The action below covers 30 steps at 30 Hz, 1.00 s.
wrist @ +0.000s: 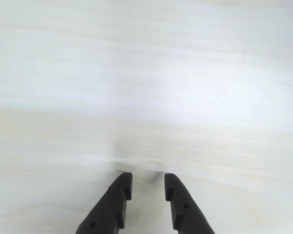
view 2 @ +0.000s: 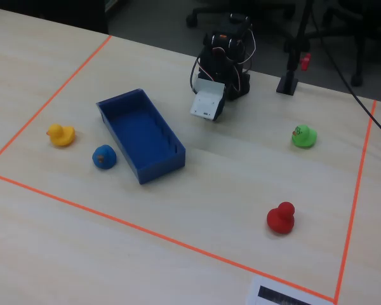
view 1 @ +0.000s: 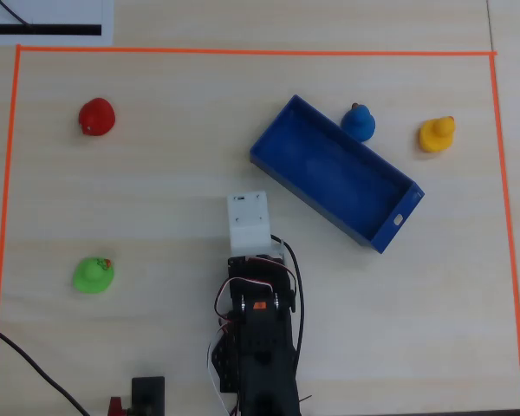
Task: Grasp red duck and put it into box.
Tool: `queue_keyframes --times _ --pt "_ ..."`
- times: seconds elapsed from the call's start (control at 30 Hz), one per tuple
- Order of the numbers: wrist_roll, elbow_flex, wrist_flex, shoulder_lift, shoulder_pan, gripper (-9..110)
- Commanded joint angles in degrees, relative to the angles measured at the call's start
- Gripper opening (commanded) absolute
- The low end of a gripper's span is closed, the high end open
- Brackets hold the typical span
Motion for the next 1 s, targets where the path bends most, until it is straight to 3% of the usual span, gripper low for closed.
queue_keyframes --times 0.0,0.97 --pt "-0.3 0.7 0.4 -0.2 0.2 7" --pt "-0.3 0.7 0.3 -0.2 0.3 3"
